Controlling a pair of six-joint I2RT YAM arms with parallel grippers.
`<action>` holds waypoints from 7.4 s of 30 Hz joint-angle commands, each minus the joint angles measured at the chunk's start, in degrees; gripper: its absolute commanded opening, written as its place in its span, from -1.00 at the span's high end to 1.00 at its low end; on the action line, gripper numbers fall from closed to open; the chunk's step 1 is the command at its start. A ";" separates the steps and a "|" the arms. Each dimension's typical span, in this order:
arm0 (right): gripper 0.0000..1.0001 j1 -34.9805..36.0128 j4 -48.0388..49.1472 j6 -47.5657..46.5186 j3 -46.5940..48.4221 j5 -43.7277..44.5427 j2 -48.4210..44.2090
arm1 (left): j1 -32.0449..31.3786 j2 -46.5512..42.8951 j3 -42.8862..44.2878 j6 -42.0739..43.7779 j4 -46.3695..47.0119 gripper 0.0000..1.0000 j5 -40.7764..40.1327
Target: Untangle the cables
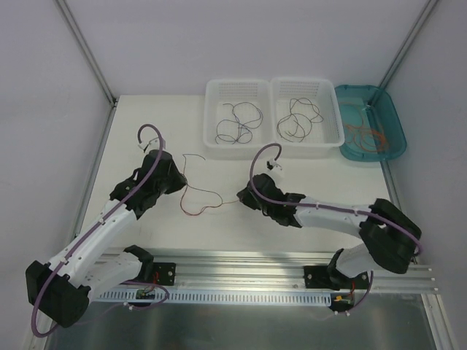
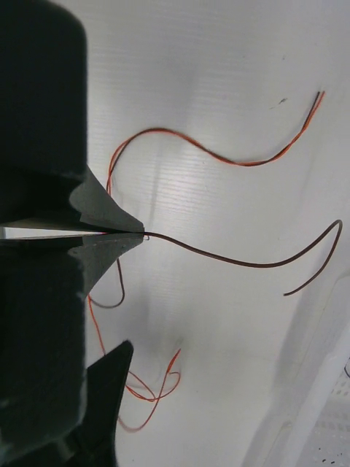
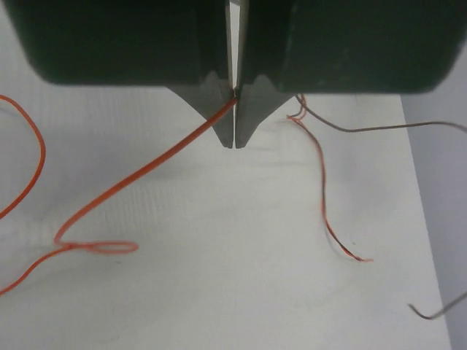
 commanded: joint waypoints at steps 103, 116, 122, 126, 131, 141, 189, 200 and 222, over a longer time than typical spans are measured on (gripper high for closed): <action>0.99 -4.46 -54.90 -50.74 21.64 31.49 -53.38 | 17.08 13.58 -15.36 -8.26 21.30 1.00 15.35; 0.99 -4.81 -55.26 -51.79 21.99 29.74 -50.75 | 28.17 5.48 -14.32 -4.06 18.31 1.00 20.96; 0.99 -6.30 -52.19 -50.65 20.06 19.57 -41.88 | 27.55 9.35 -9.82 1.49 15.59 1.00 32.65; 0.99 -9.81 -48.85 -47.84 15.76 11.29 -36.60 | 23.69 9.35 -10.26 2.90 15.50 0.95 34.16; 0.99 -15.60 -46.82 -41.62 7.77 1.19 -28.96 | 17.55 9.09 -12.28 2.90 15.41 0.80 35.13; 0.93 -18.08 -47.79 -35.97 -1.65 -5.25 -18.15 | 13.58 6.37 -14.57 5.00 14.62 0.31 39.43; 0.99 -14.92 -37.42 -44.76 -2.71 -22.57 -2.48 | 13.58 4.78 -1.39 19.33 0.56 -0.40 48.23; 0.99 -18.95 -50.40 -48.97 10.55 -11.14 -17.77 | 13.75 9.70 6.17 25.13 -2.17 -0.38 41.29; 0.99 -48.39 -63.00 -60.84 64.42 -6.49 -14.89 | 14.28 6.89 1.51 27.07 -2.26 -0.39 34.87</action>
